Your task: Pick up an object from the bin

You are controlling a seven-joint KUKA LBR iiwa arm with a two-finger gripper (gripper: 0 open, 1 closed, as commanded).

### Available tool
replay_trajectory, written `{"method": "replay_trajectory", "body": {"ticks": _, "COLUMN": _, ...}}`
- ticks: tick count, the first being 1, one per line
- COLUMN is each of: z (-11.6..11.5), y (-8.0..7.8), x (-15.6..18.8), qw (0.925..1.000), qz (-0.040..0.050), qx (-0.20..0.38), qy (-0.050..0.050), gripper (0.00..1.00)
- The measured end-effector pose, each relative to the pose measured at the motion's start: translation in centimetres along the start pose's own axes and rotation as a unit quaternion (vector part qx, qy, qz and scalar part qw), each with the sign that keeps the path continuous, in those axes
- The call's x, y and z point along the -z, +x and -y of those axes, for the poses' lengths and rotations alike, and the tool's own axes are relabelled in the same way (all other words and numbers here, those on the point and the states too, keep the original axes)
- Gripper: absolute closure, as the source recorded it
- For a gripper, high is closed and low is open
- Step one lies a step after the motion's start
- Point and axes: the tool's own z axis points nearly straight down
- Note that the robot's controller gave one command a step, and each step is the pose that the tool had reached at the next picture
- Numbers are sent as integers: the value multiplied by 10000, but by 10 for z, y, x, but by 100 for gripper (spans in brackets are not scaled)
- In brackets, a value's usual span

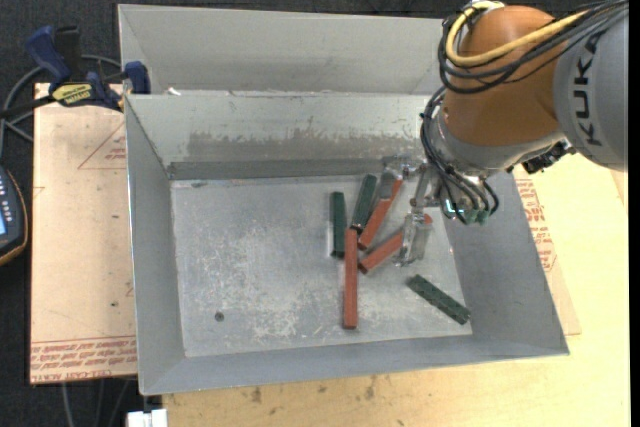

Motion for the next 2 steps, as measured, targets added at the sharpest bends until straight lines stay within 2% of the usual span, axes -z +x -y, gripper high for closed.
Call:
{"method": "replay_trajectory", "body": {"ticks": 1, "z": 50, "y": 38, "x": -151, "qw": 9991, "qz": 16, "qx": -424, "qy": -3, "gripper": 0}}
{"method": "replay_trajectory", "body": {"ticks": 2, "z": -5, "y": 14, "x": -153, "qw": 9904, "qz": 58, "qx": -1383, "qy": -12, "gripper": 0}}
